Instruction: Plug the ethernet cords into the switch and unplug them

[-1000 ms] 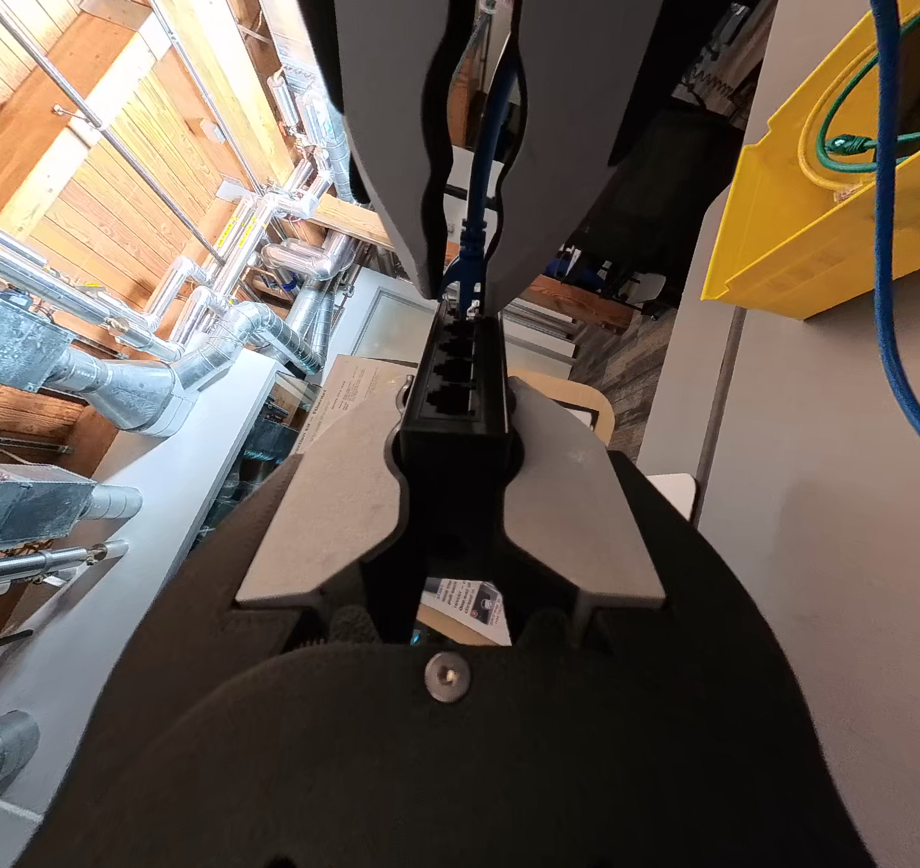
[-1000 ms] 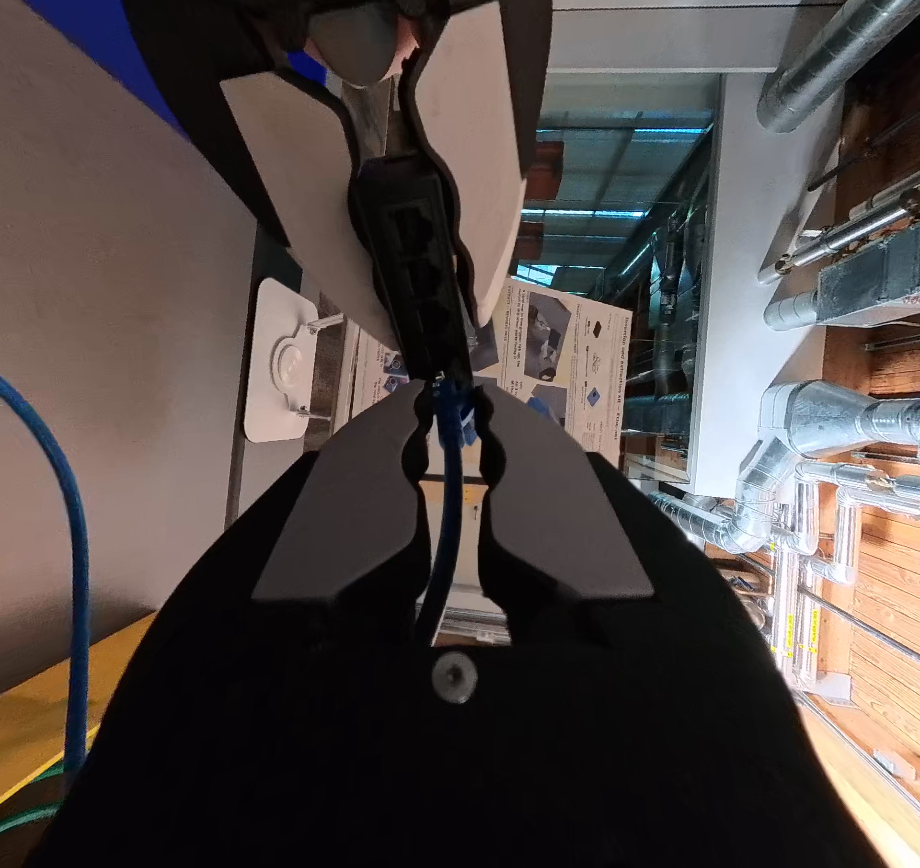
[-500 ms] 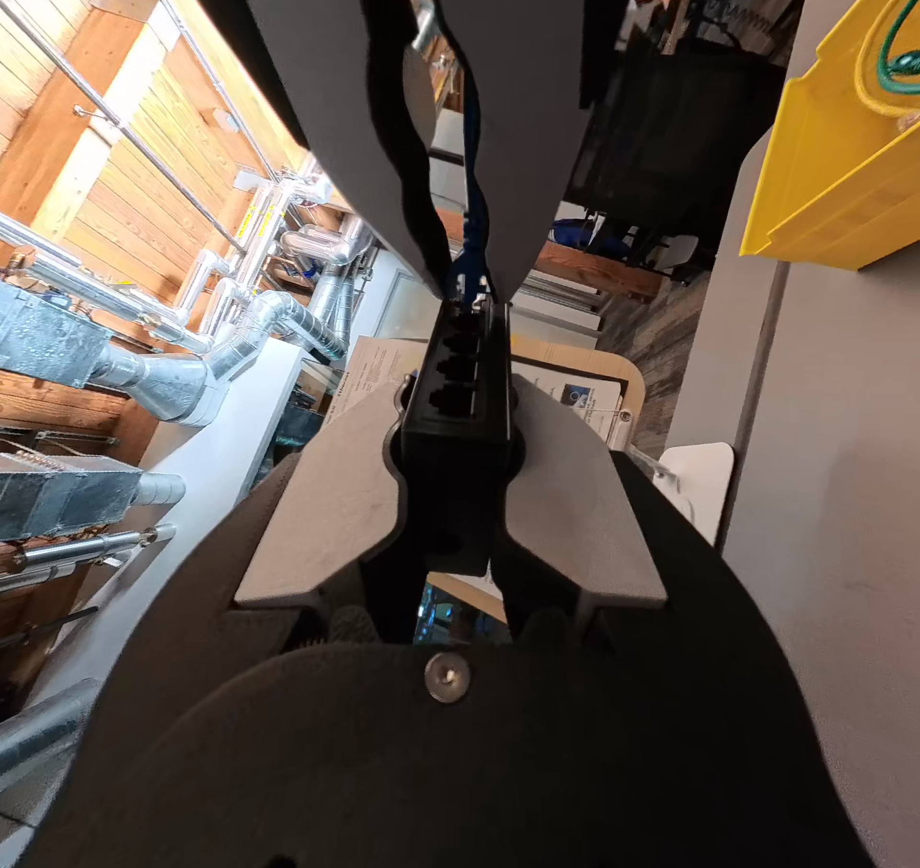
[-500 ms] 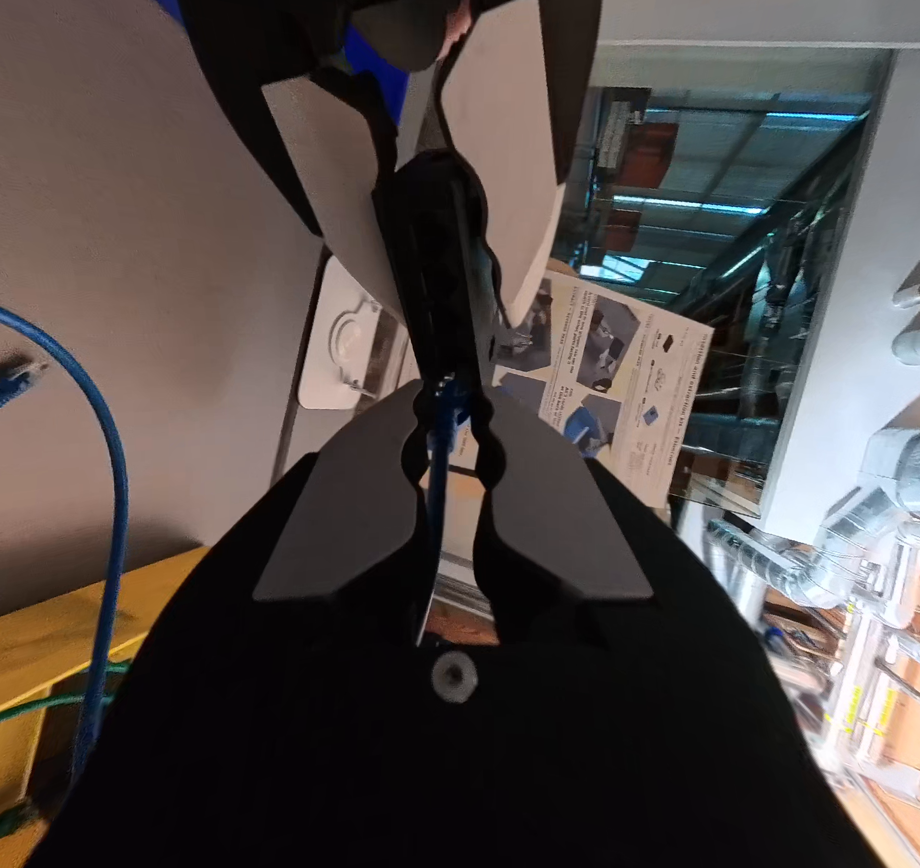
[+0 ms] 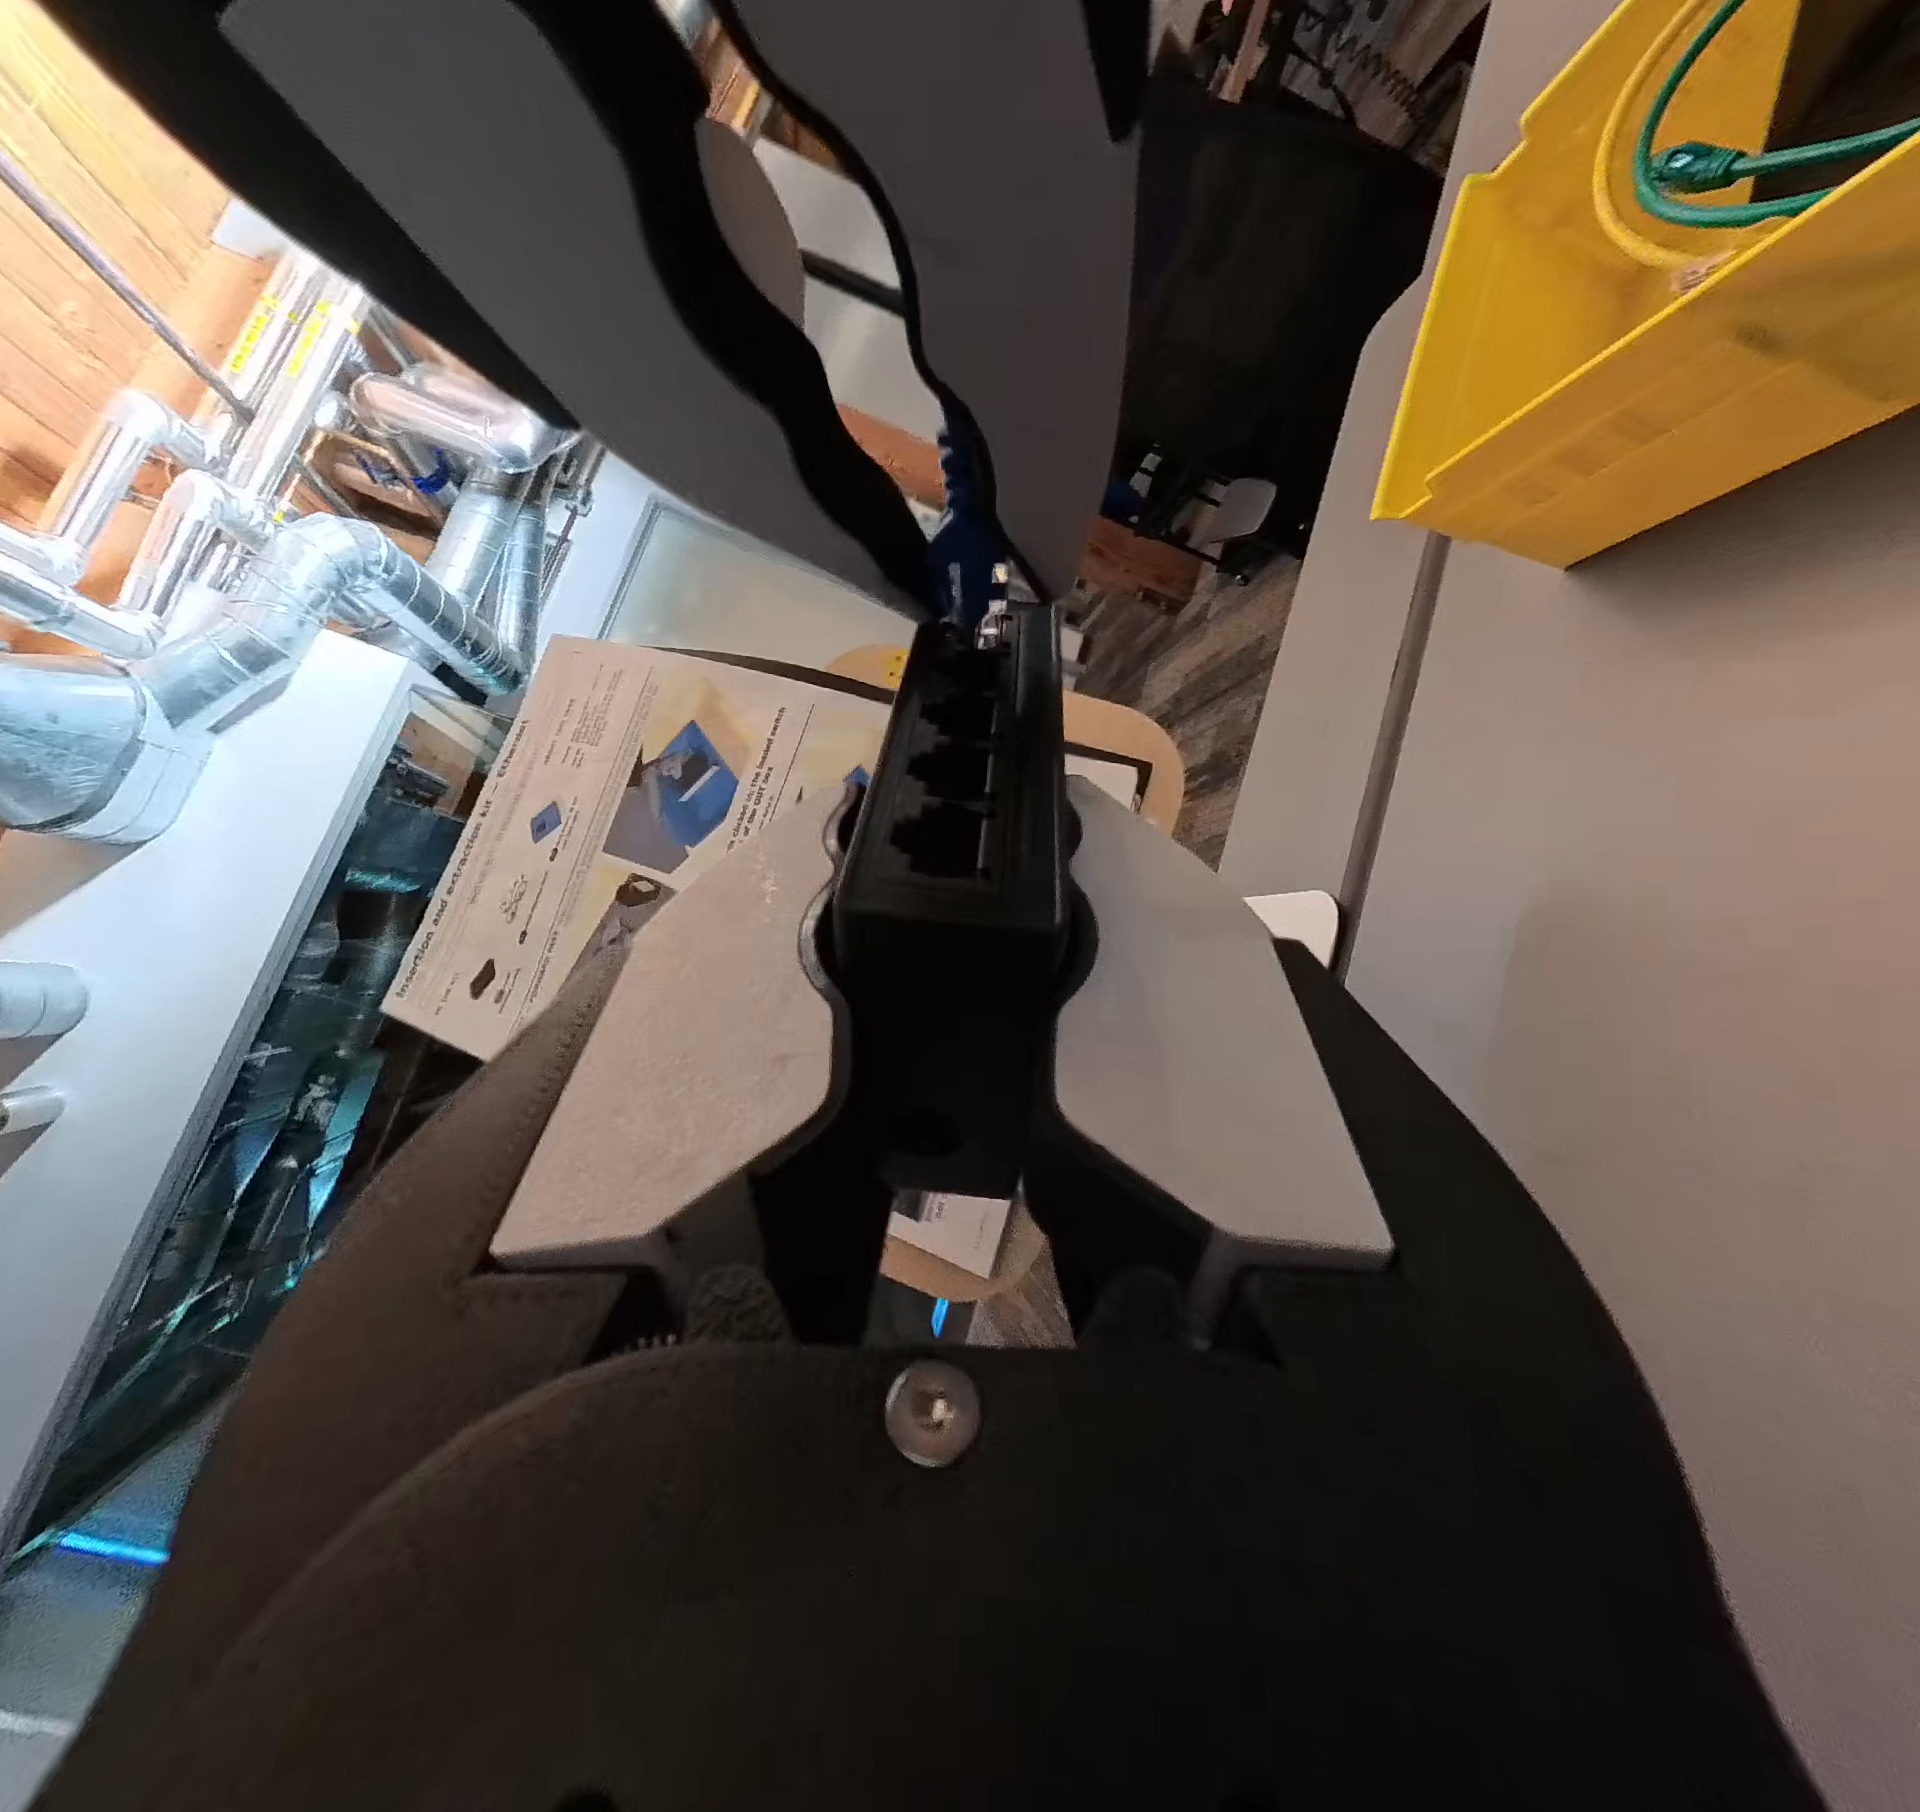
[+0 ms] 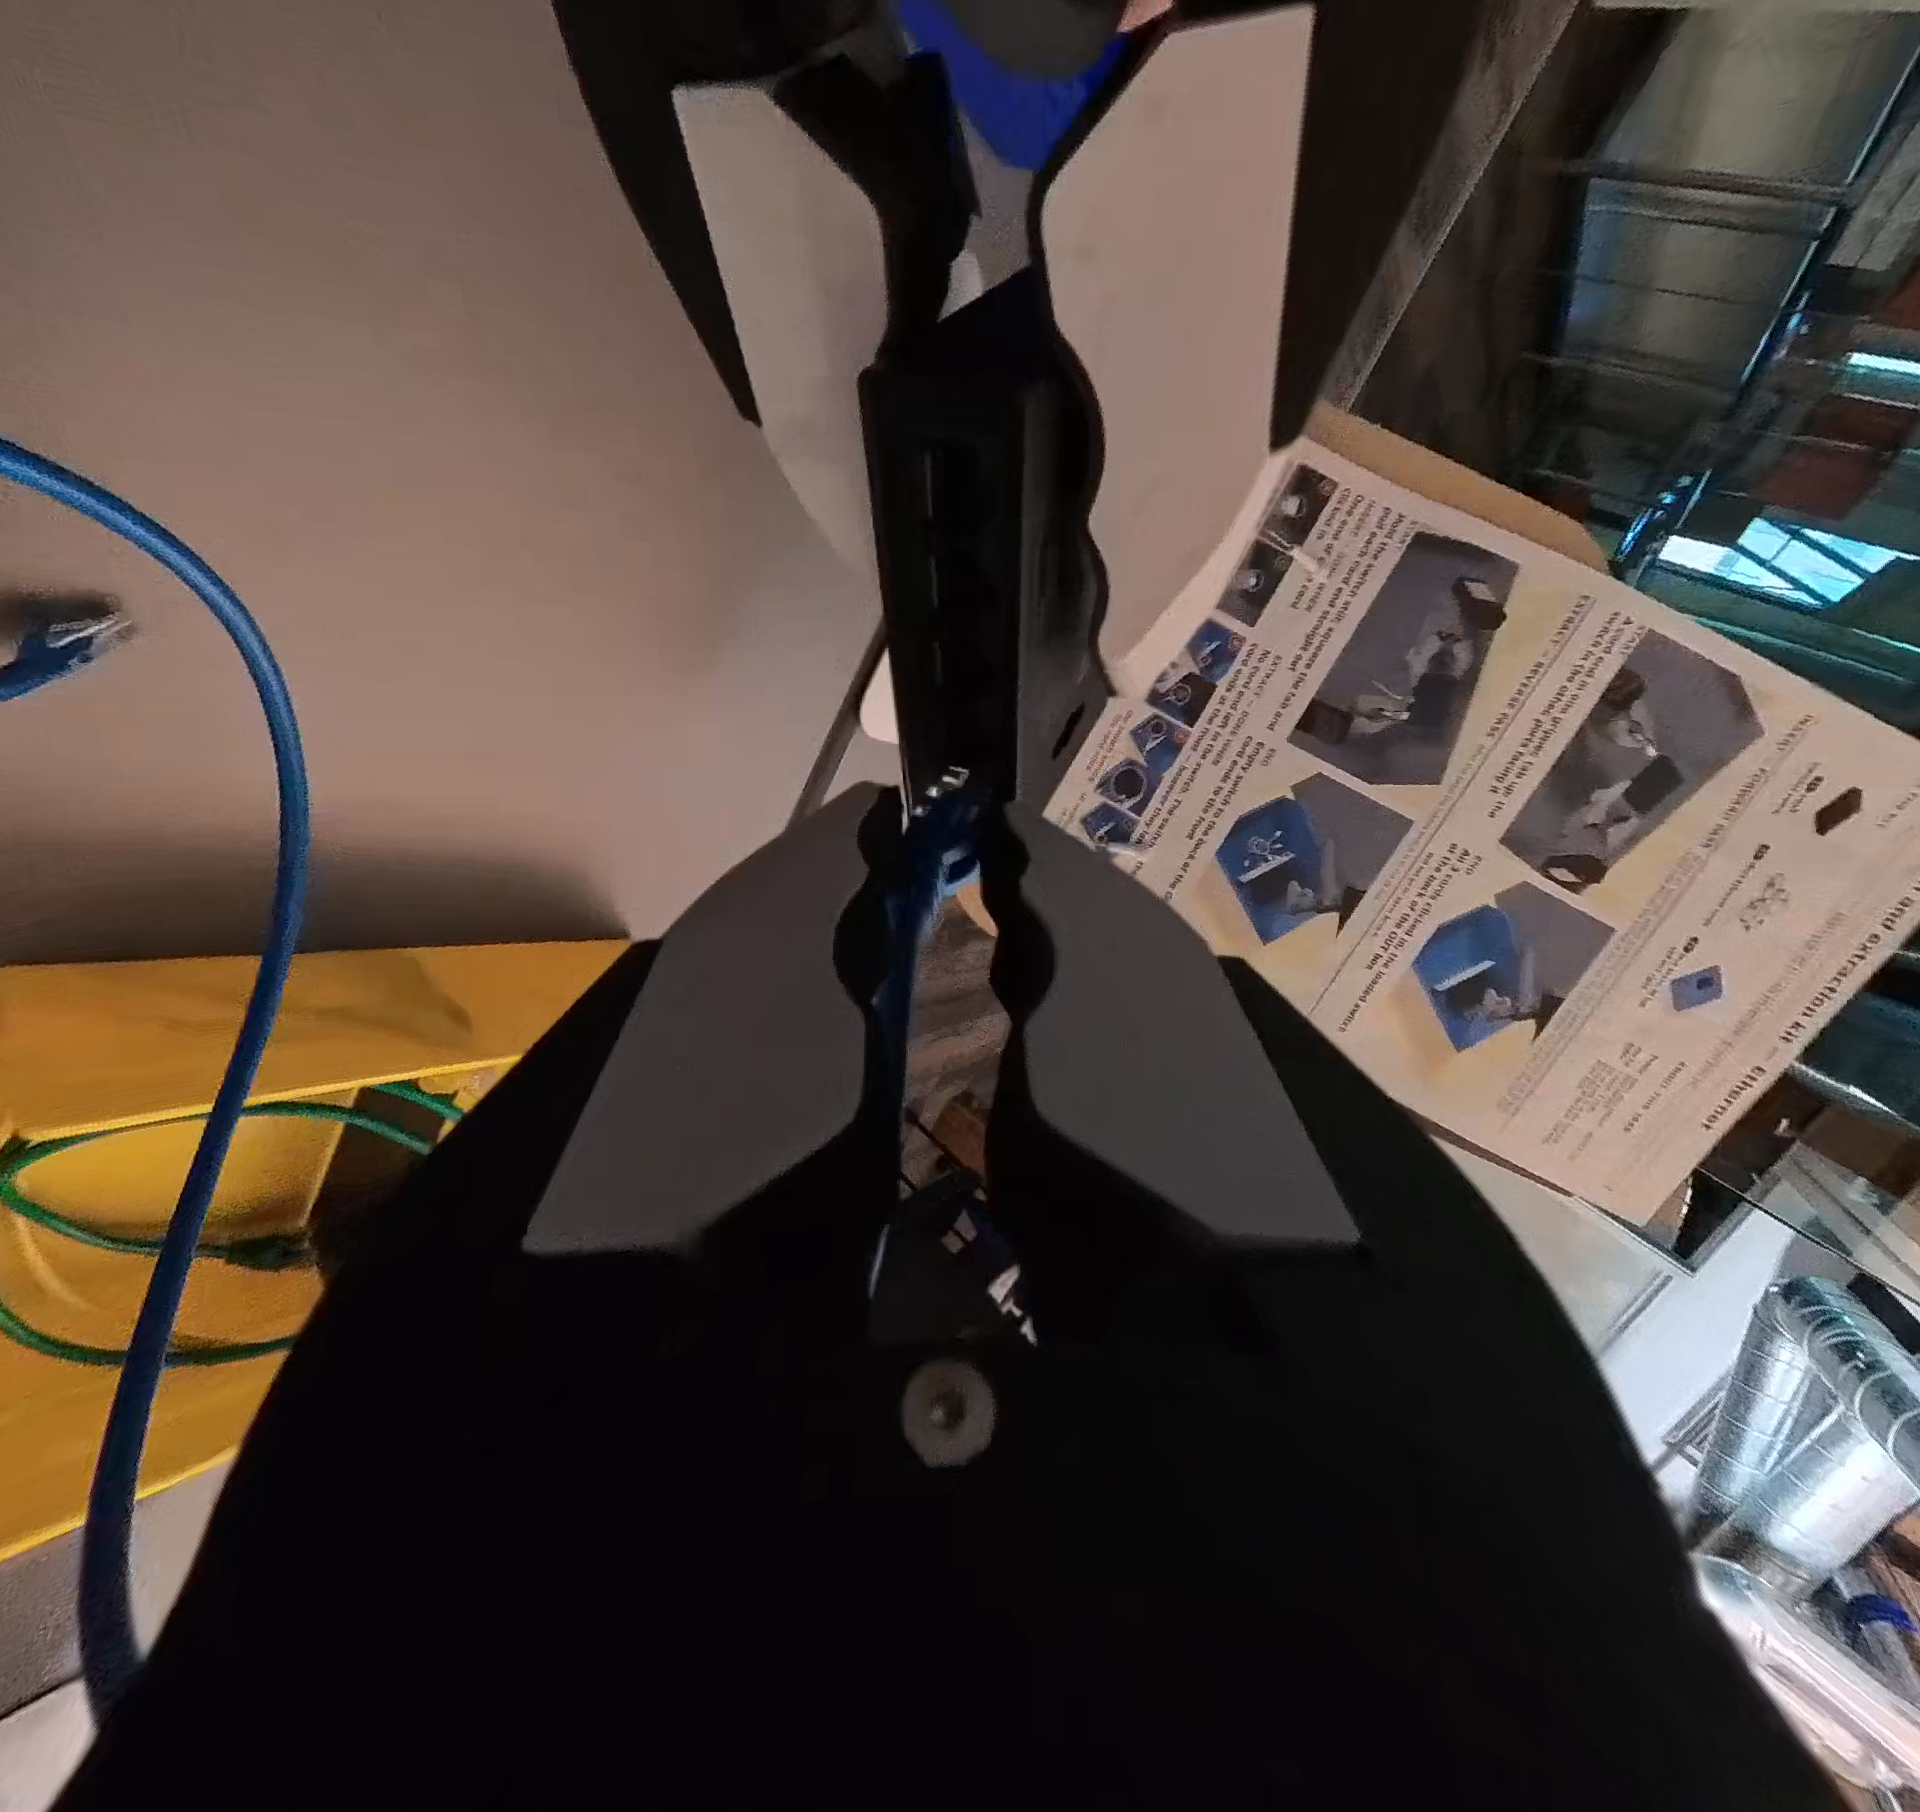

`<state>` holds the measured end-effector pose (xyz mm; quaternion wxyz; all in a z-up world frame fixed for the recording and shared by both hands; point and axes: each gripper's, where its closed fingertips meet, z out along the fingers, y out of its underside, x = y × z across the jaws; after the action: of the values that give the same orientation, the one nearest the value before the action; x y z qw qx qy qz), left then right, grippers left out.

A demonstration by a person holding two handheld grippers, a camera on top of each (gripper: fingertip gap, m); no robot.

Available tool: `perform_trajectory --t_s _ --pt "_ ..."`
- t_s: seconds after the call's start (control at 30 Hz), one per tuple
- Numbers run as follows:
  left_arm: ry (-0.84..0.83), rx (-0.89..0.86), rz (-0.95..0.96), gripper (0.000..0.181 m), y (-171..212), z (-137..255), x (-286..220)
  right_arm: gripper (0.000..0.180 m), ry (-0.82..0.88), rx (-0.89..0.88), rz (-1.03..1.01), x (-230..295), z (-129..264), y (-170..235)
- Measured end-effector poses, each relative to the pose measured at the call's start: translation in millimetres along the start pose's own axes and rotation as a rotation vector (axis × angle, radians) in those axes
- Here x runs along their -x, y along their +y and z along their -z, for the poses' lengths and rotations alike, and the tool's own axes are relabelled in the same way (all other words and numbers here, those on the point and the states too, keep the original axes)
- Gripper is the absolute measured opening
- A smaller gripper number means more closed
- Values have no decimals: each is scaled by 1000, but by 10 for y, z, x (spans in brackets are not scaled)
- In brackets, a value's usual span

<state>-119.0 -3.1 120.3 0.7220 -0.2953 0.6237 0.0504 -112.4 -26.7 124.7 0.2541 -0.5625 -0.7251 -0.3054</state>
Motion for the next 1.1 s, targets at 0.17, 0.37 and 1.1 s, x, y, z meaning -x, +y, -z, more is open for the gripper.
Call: perform_trajectory --t_s 0.17,0.37,1.1 --pt "-26 21 10 32 52 -31 18 16 -42 -8 -17 33 8 16" --pt "-94 99 279 30 497 270 578 16 -224 16 -122 586 -178 164" --pt "-95 147 267 30 518 296 573 16 269 396 -724 -531 1678 2954"
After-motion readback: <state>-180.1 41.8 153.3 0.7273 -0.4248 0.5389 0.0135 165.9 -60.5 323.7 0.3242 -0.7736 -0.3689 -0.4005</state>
